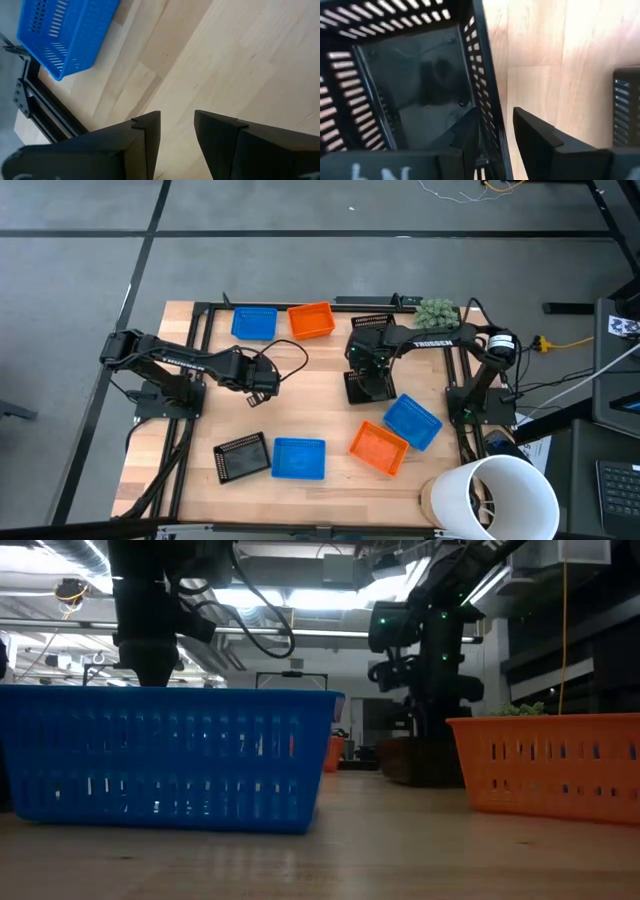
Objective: Stack baskets by color
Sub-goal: Stack the middle right black bin on the top black bin
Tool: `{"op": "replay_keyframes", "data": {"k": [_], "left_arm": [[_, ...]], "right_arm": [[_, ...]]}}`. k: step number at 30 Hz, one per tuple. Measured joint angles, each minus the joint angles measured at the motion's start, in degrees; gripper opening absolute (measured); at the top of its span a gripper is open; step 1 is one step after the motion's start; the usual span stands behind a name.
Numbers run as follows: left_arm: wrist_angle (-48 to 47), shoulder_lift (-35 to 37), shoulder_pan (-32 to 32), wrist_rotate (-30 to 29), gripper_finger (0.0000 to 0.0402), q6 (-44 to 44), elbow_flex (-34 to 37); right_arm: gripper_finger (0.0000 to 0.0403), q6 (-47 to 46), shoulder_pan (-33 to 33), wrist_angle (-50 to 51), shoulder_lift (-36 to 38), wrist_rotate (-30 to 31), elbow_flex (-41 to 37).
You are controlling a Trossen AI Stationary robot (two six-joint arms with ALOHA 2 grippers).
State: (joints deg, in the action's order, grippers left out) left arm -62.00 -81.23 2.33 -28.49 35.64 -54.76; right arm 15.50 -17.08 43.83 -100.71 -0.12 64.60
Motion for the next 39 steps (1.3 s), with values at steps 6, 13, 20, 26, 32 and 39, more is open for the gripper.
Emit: {"op": "replay_keyframes", "data": {"k": [6, 13, 20, 26, 32, 39], "left_arm": [[0.0, 0.0, 0.0, -1.1, 0.0112, 0.3, 0.0], [0.4, 0.0, -0.1, -4.6, 0.0112, 0.1, 0.0], [0.4, 0.0, -0.2, -4.7, 0.0112, -0.2, 0.0], [0.4, 0.0, -0.2, -5.1, 0.0112, -0.2, 0.0], [1.5, 0.0, -0.2, -5.9, 0.0112, -0.2, 0.0], [2.5, 0.0, -0.2, -6.9, 0.0112, -0.3, 0.0]], "right_arm": [[0.0049, -1.1, 0.0, -0.2, -2.7, 0.0, -0.3], [0.0004, -0.2, 0.5, 3.3, -3.6, 3.9, 6.8], [0.0002, 6.6, -1.1, 15.8, -3.6, 15.5, 26.3], [0.0001, 10.0, -7.1, 25.6, -4.6, 16.3, 45.9], [0.0001, 5.1, -13.1, 36.0, -8.9, 16.3, 56.3], [0.0, 1.3, -16.6, 36.6, -17.1, 21.1, 54.9]]}}
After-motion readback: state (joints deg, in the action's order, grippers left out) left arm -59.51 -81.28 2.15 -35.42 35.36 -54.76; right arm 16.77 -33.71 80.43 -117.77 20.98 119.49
